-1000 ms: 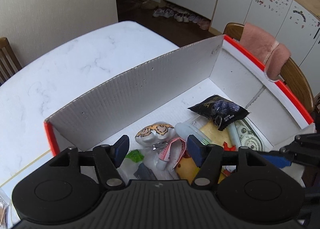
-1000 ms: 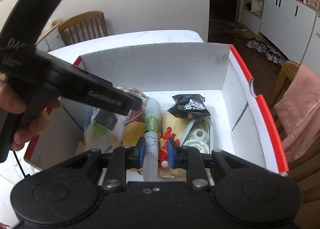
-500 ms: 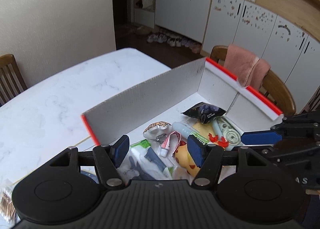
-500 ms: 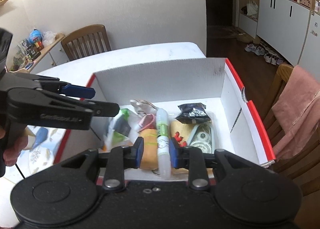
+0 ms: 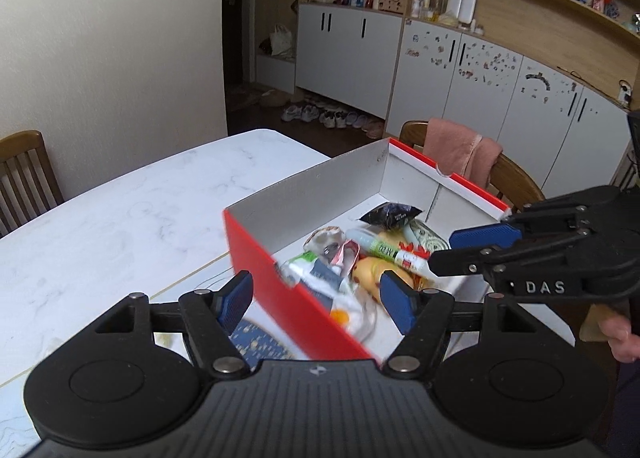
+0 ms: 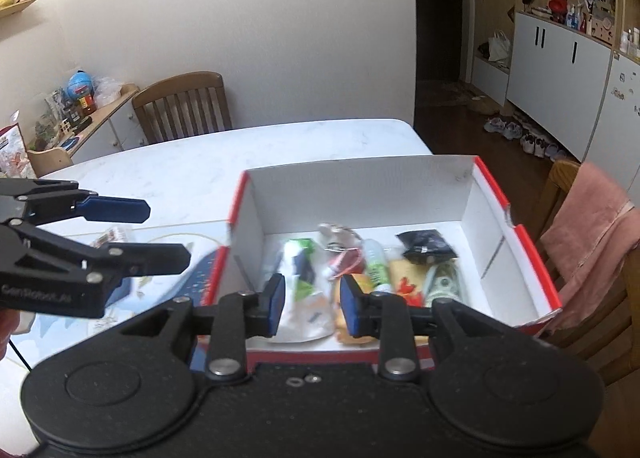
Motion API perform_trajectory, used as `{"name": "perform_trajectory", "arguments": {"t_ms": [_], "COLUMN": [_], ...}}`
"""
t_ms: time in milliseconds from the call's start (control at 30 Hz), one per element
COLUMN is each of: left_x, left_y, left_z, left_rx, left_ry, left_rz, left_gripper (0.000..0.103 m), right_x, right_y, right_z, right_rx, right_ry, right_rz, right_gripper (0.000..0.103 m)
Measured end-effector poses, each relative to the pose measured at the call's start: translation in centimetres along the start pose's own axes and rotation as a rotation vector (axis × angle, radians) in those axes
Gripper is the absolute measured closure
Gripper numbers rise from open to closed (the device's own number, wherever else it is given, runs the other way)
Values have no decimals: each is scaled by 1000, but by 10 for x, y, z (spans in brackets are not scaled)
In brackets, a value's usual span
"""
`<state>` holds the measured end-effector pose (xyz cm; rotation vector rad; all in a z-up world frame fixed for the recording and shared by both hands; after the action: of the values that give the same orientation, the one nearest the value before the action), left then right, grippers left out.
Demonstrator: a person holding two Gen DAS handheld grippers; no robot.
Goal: Organize objects
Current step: 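Lift both grippers out of the box and back over the table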
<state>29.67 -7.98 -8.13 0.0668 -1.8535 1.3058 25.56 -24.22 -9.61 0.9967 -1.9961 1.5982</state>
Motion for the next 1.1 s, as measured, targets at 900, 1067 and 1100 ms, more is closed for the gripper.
{"name": "perform_trajectory", "arguments": {"t_ms": [900,1067,1100], "left_x": [115,114,114], "left_y": [138,165,171], "left_z": [-130,-151,-155], "left_rx": [99,141,150], "left_ry": [-141,-169,-173], "left_rz": [-6,-25,-27], "left_gripper": [17,14,11], "right_x": [-17,-39,-44], "right_y": [36,40,41], "right_z": [-164,-193,-199], "right_rx": [78,99,104], "right_ry": [-71,-97,-101], "right_rz": [-12,-58,-69], "right_gripper": [1,1,1]}}
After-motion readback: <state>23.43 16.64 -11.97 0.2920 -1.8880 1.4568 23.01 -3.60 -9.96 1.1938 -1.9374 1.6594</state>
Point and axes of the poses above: each gripper's, at about its wrist camera, not at the fingertips, and x roughly against the way its jaws point, z to its right, y to its underside, the point moved 8 cm from there along -x, roughly the way its jaws point, and after that the axes turned 12 degrees about -x, right-handed, at the moved point
